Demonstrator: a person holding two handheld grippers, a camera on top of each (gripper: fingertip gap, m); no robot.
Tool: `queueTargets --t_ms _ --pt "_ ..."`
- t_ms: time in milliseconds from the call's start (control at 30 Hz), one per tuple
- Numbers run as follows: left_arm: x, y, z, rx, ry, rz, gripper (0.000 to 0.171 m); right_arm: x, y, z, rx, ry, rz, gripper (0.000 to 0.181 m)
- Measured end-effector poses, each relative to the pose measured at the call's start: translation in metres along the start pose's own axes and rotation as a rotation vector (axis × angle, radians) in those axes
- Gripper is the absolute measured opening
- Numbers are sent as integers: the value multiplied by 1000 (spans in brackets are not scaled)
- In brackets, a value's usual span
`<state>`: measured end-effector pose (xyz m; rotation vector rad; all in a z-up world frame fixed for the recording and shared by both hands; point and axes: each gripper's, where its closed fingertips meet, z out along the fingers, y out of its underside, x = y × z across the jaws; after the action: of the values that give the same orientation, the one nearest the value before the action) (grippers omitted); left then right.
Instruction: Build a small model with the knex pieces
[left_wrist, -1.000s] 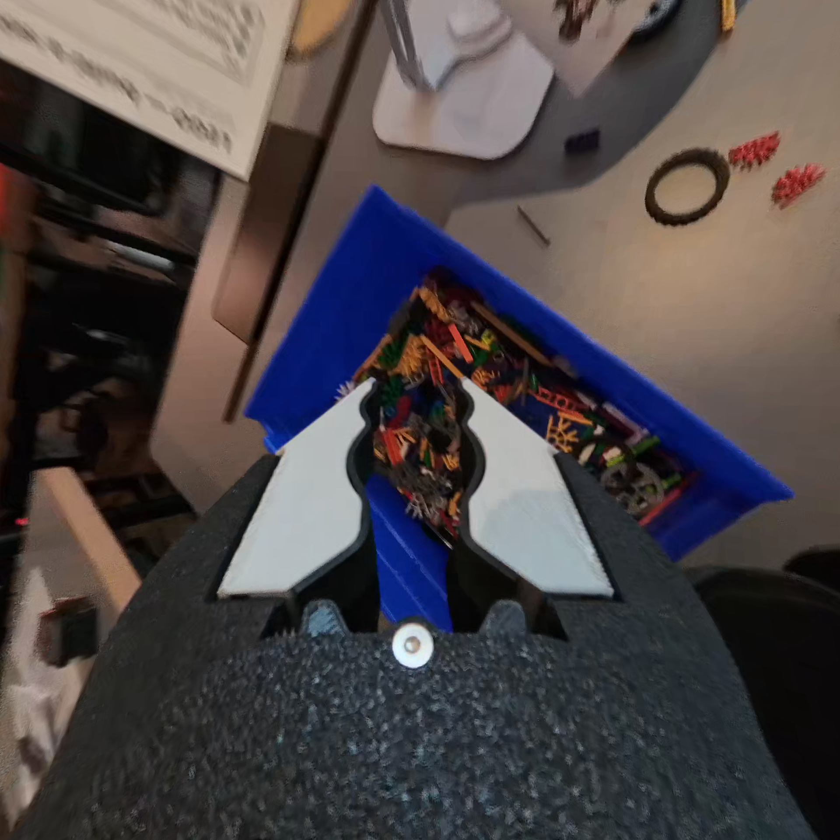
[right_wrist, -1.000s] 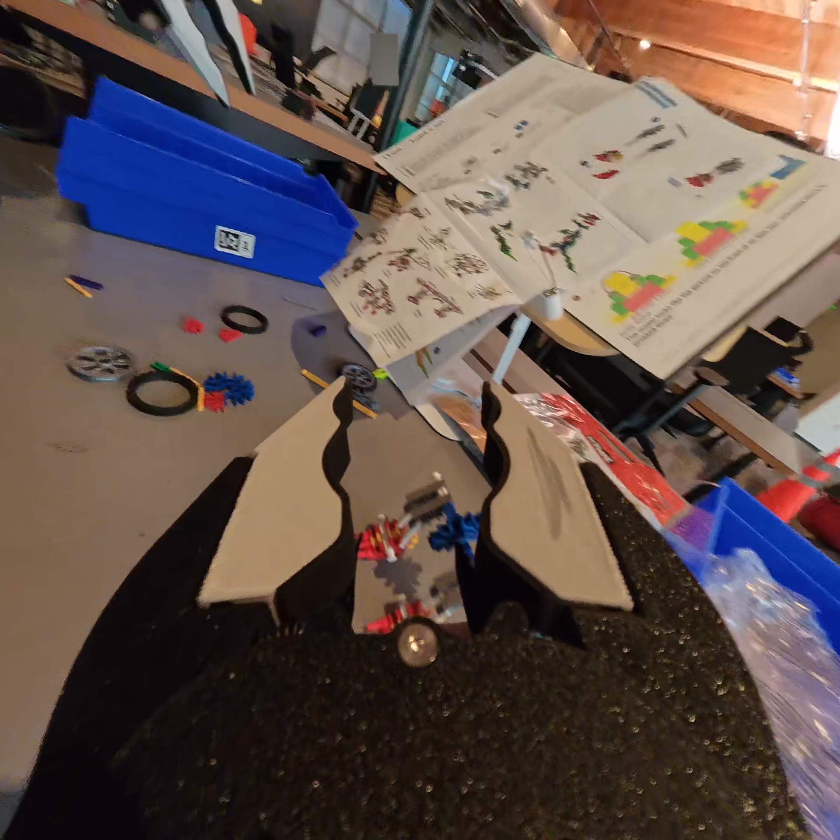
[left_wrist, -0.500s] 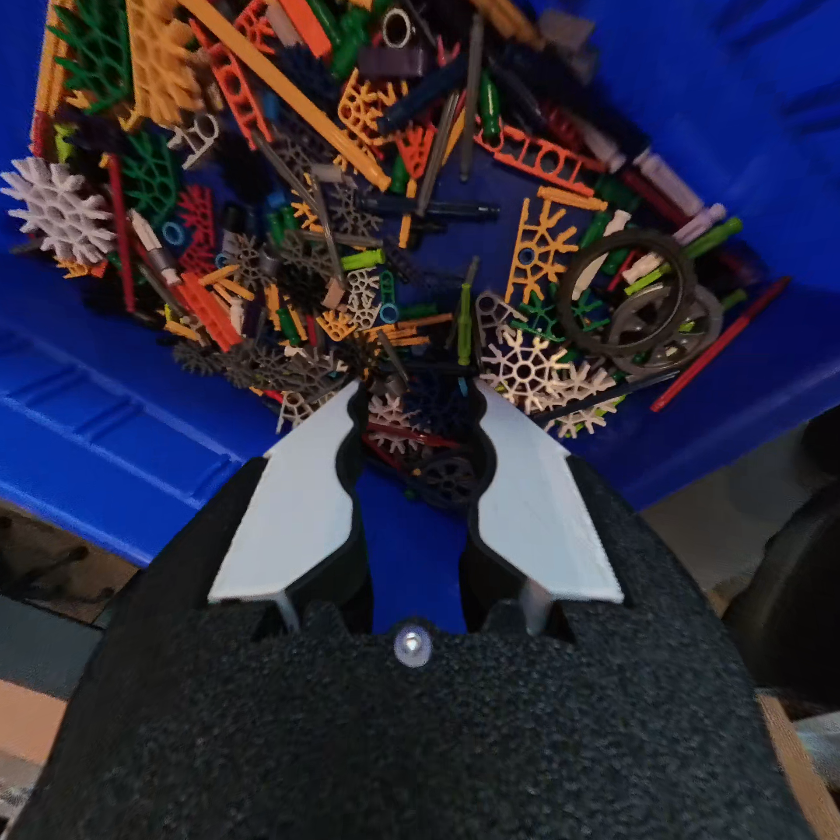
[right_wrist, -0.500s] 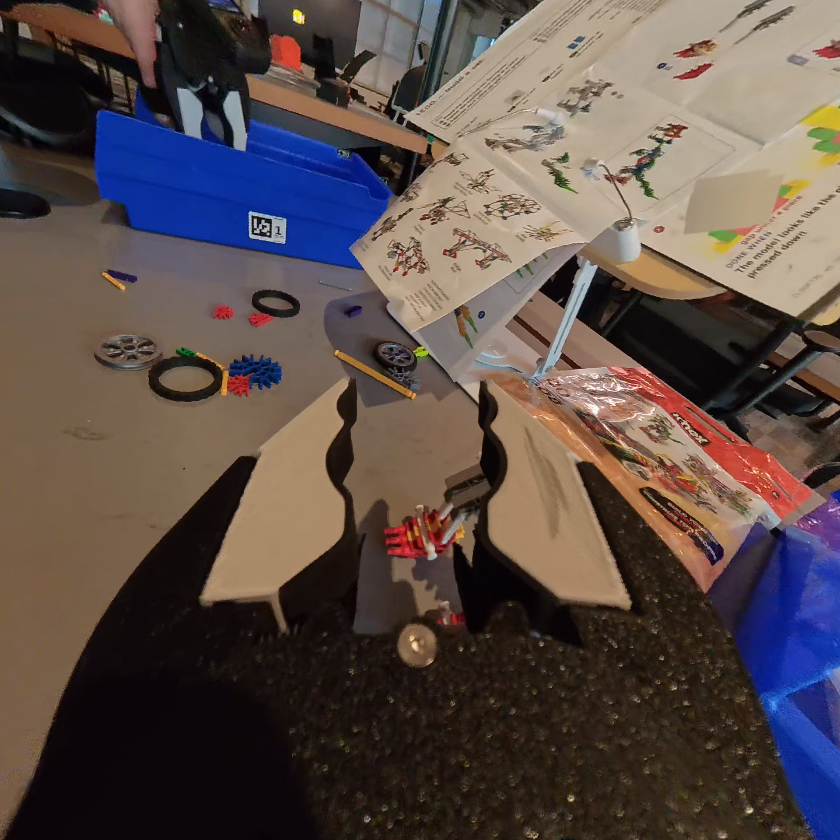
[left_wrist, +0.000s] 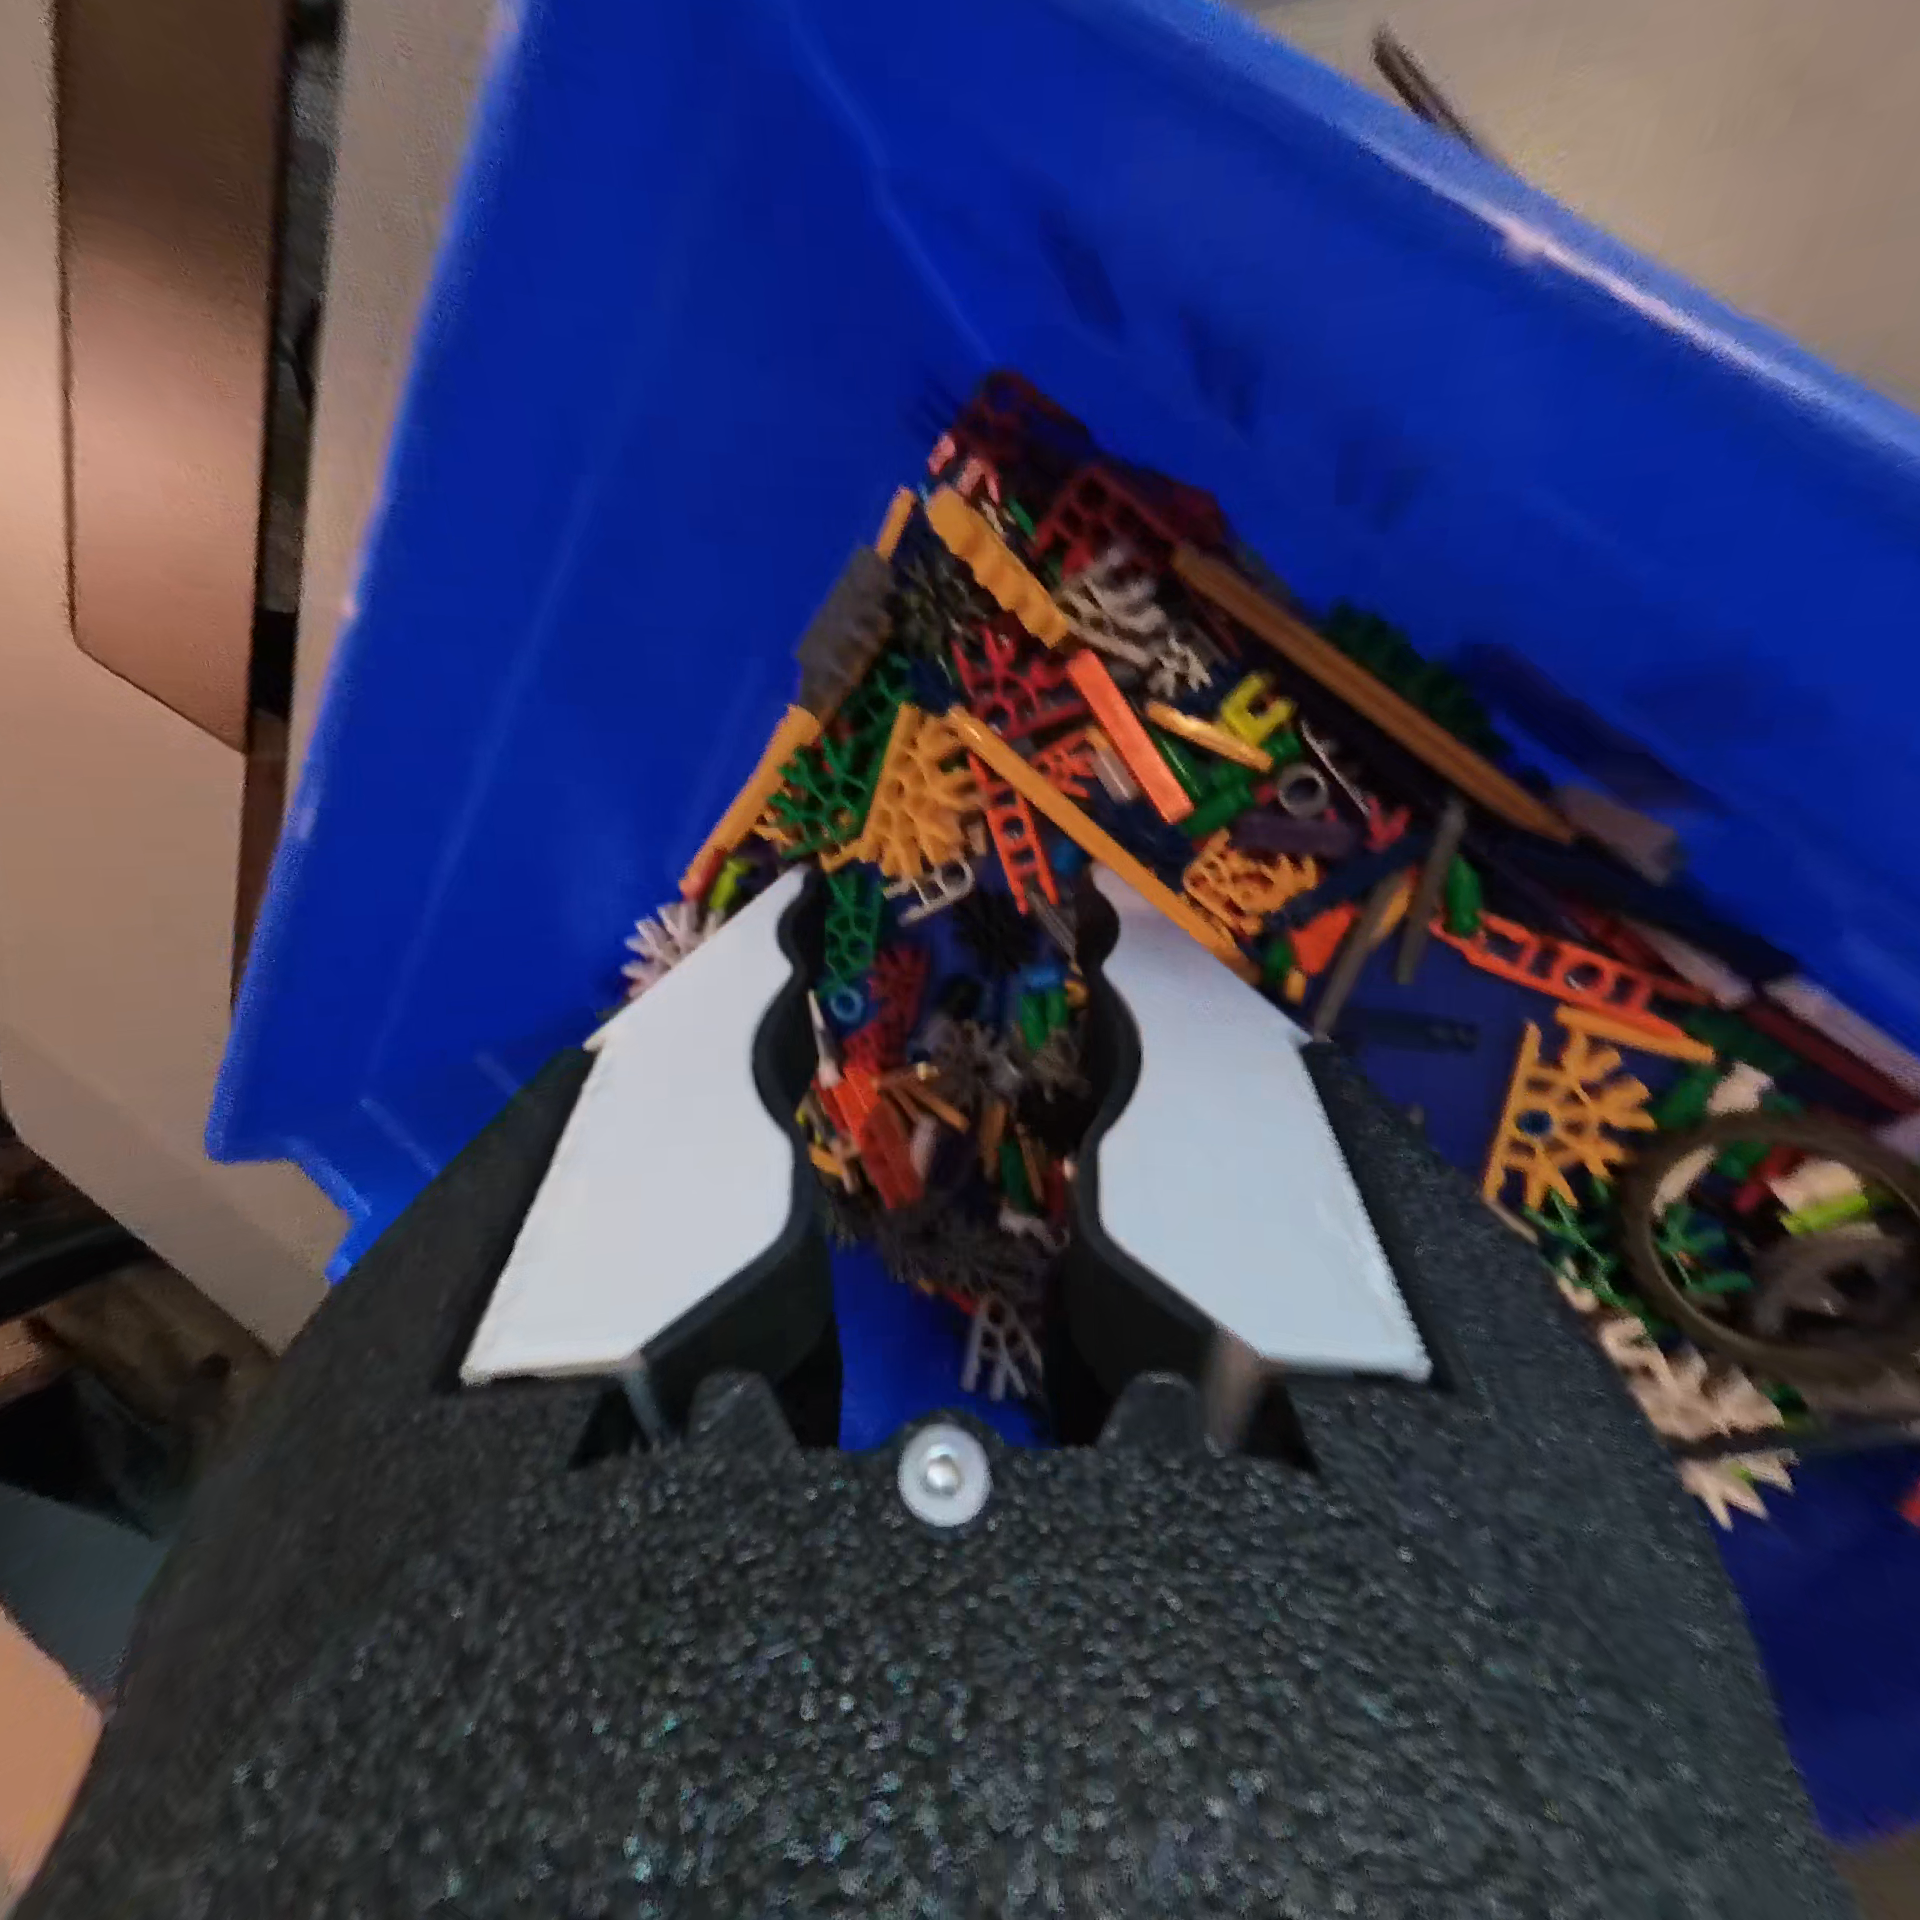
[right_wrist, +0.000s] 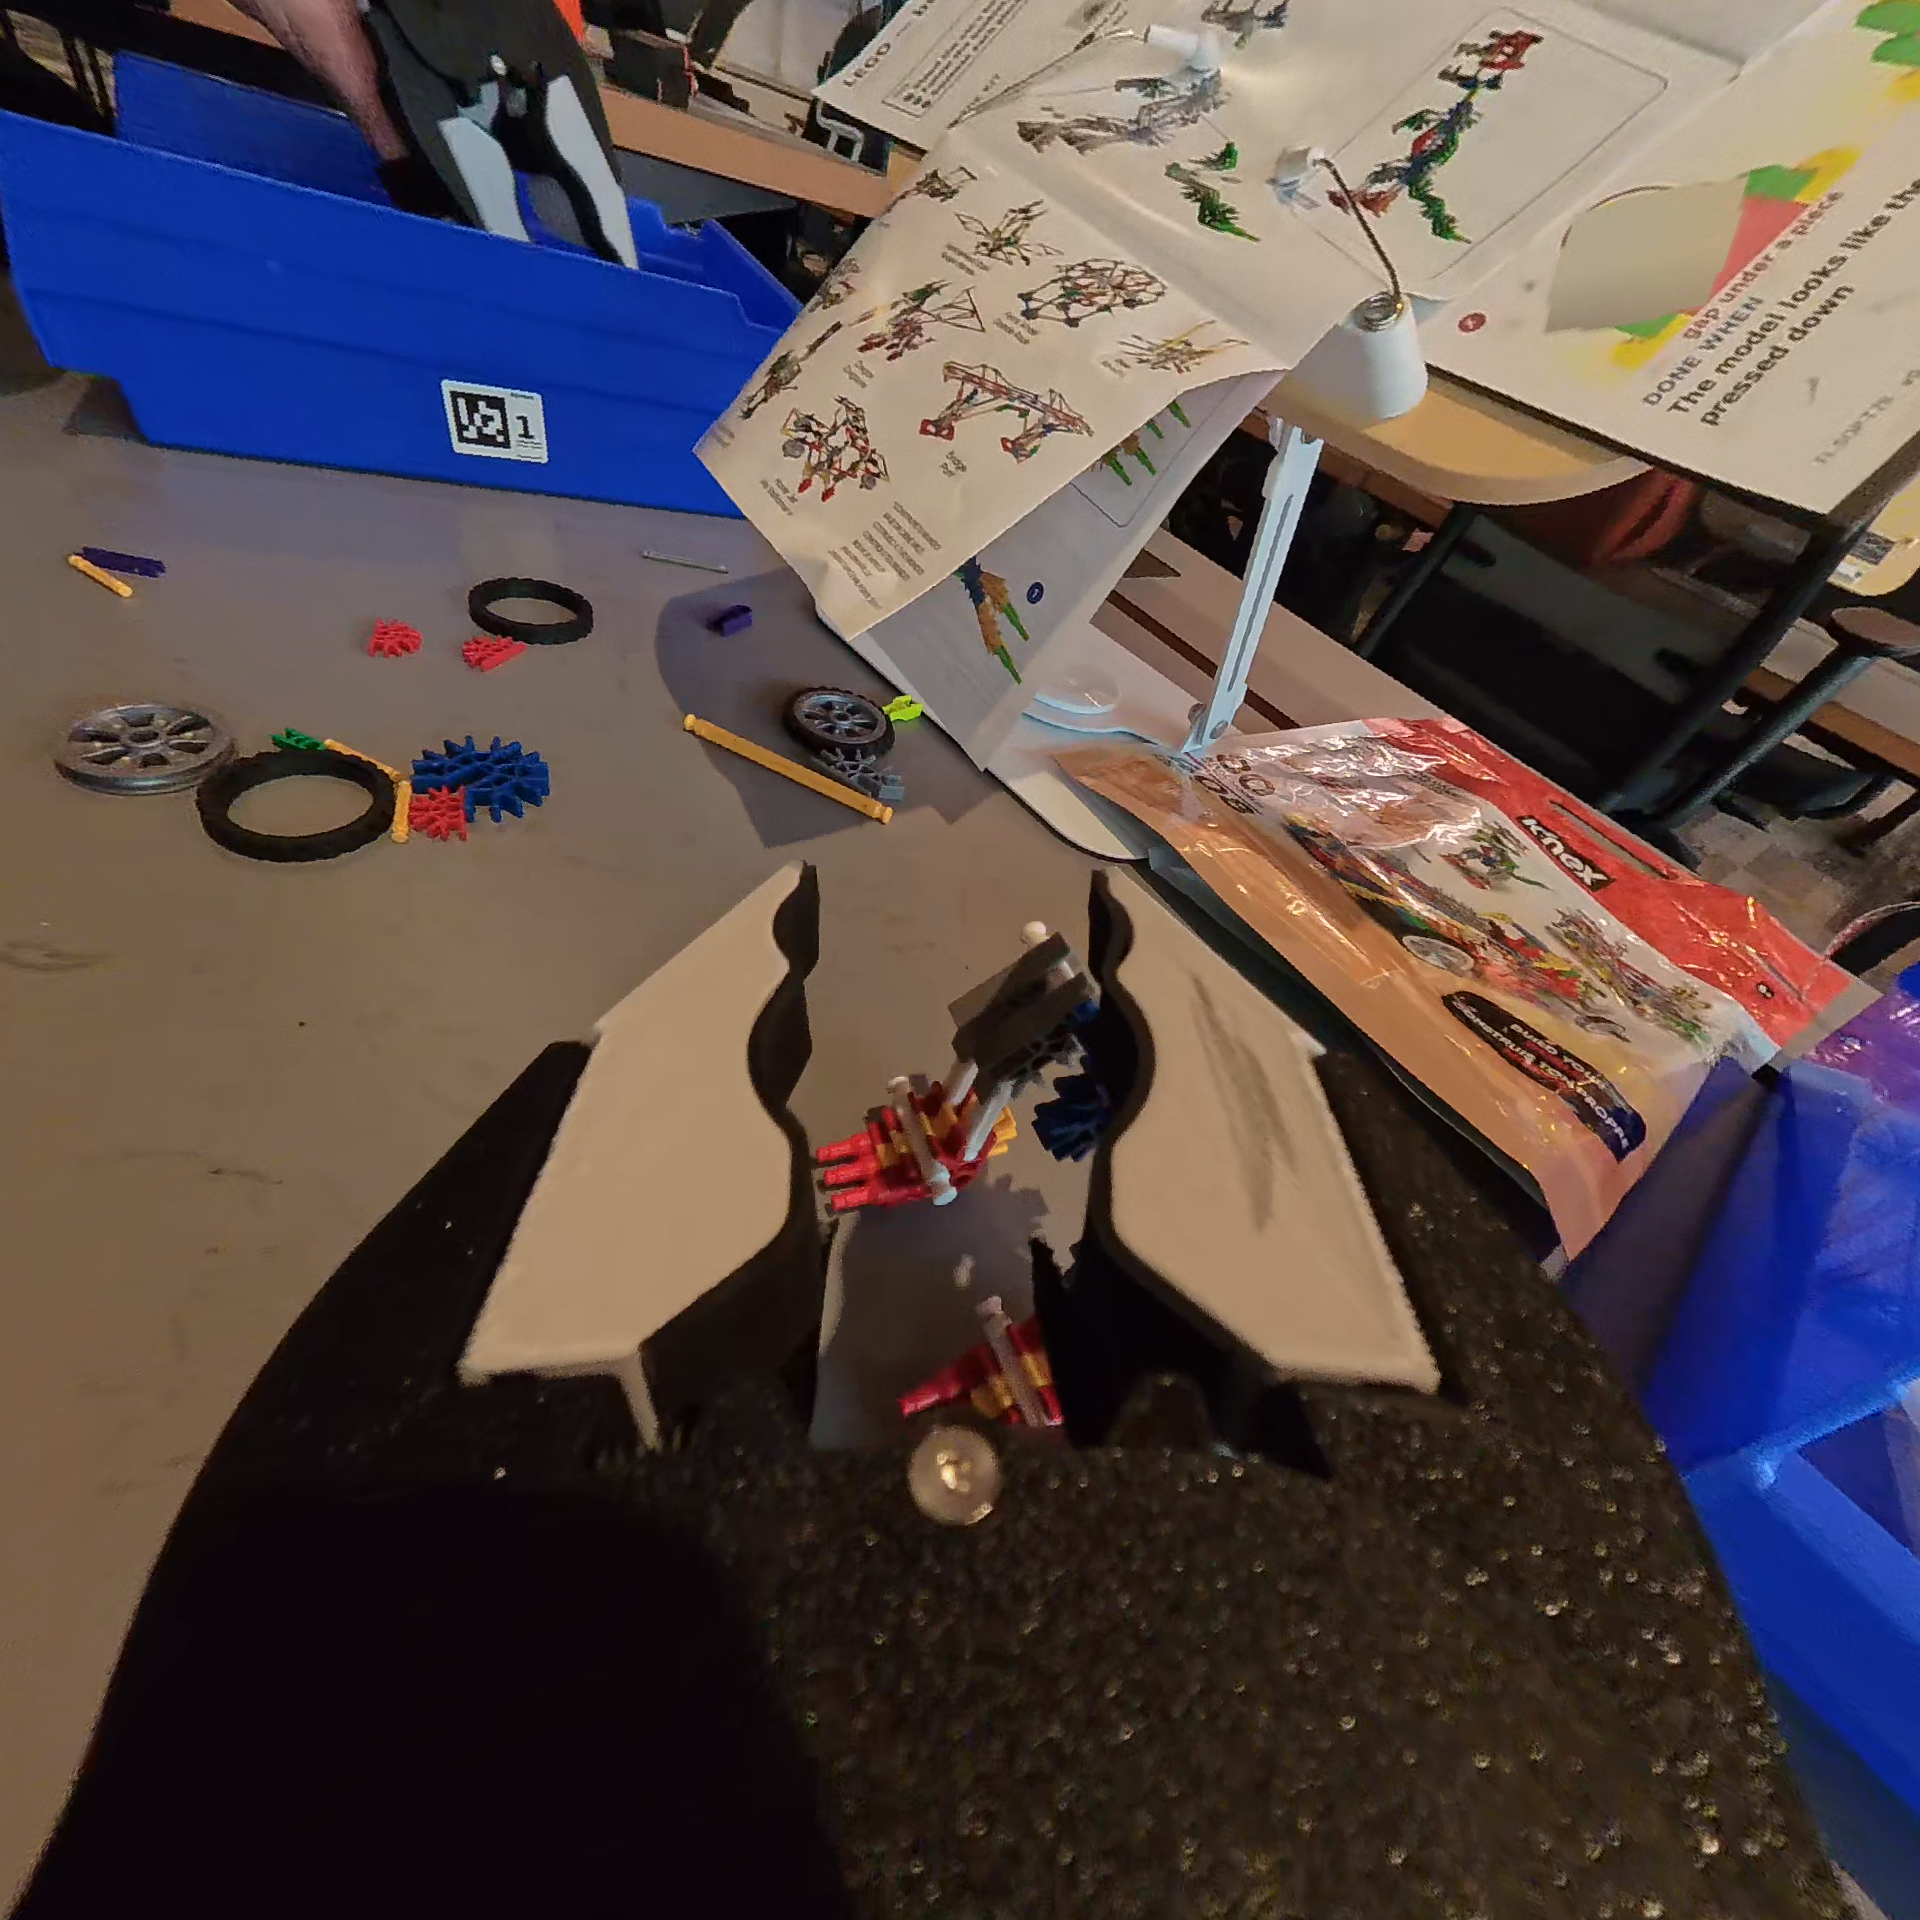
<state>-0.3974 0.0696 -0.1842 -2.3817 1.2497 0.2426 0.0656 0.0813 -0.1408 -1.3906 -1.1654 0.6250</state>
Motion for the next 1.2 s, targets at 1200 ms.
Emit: queueTargets --t_ms 1200 --pt "-29 4 43 -59 147 -468 38 -6 -5 -3 -9 -6 -55 52"
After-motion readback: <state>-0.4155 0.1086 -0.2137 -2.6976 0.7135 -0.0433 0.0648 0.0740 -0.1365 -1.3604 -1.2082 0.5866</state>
